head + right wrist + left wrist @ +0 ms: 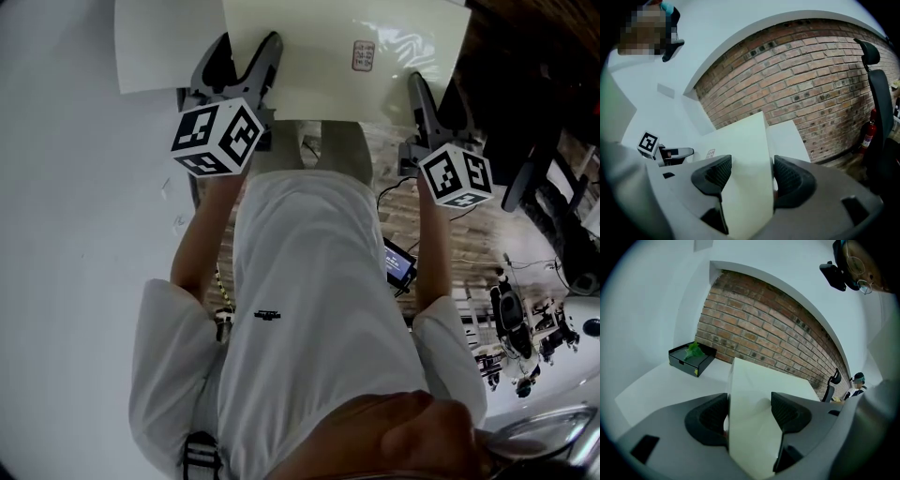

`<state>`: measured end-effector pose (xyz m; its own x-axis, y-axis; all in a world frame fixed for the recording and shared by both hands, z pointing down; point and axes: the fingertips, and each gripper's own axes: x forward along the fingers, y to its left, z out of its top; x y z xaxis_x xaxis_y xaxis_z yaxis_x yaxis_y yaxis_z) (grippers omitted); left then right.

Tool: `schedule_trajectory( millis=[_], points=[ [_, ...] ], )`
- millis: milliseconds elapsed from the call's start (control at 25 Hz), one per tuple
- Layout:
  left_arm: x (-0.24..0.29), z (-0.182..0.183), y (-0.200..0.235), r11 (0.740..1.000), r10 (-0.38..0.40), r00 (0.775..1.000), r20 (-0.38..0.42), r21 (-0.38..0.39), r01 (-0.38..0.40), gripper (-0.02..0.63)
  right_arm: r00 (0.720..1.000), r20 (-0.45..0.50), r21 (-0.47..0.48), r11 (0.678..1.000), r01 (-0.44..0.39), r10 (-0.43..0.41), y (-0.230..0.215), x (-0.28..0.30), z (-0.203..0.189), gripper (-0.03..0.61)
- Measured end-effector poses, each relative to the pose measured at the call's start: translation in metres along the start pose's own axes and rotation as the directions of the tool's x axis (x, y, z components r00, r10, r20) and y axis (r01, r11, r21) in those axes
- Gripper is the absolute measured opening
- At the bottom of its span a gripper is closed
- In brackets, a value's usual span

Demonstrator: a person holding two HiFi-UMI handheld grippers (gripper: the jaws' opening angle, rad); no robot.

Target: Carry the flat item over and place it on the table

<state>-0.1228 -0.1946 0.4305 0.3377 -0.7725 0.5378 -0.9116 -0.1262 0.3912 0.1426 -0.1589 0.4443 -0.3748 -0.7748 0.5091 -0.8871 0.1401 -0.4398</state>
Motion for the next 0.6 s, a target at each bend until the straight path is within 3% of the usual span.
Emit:
schedule_trajectory(
  millis=[600],
  points=[
    [0.072, -0.051, 0.019, 1.000, 0.005, 0.999, -0.046, -0.003, -0.005, 0.304, 0.999, -0.026, 0.031, 0.999, 0.021, -0.020, -0.055, 0.051, -0.043, 0.290]
  ],
)
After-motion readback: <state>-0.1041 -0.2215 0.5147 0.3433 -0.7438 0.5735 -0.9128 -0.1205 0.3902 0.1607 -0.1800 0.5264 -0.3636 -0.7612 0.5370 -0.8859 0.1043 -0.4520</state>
